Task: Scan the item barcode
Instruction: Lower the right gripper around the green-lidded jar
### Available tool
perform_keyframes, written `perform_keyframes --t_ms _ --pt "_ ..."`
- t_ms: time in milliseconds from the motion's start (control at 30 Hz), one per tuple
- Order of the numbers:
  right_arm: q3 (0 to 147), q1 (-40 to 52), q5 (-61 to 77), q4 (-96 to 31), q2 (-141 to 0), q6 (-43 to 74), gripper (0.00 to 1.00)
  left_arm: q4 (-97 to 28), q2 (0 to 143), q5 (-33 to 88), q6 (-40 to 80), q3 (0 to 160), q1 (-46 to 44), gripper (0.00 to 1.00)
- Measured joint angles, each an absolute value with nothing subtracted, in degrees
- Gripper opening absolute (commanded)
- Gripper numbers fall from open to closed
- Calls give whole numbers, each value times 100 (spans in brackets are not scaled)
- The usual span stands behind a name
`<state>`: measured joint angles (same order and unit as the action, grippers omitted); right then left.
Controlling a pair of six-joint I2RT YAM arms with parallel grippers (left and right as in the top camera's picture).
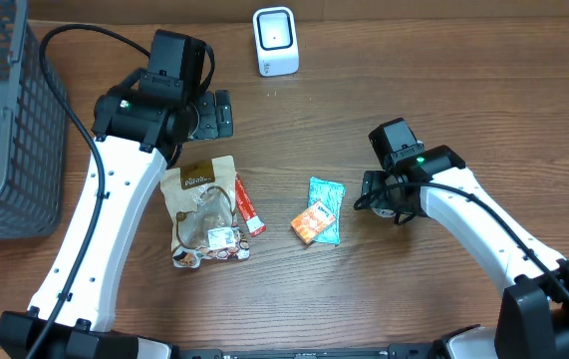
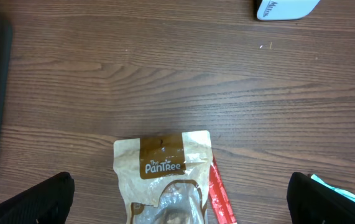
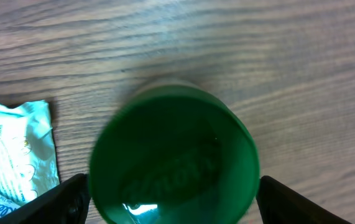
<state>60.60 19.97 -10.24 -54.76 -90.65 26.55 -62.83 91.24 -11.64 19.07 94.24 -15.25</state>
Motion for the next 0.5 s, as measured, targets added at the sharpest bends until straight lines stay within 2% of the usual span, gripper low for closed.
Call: perform_keyframes --t_ms 167,267,467,500 --pt "6060 1994 -996 -5527 -9065 3487 88 -6283 9124 -1166 1907 9424 -1525 100" --pt "6062 1997 -978 -5529 -9065 3997 100 -6283 9124 -1166 1907 9424 -1525 100" --pt "6064 1997 -976 -5269 -9065 4731 100 -6283 9124 -1166 1907 9424 -1525 99" --pt "6064 1994 -961 -5203 -9065 4803 93 -6283 9124 -1164 1907 9424 -1525 100"
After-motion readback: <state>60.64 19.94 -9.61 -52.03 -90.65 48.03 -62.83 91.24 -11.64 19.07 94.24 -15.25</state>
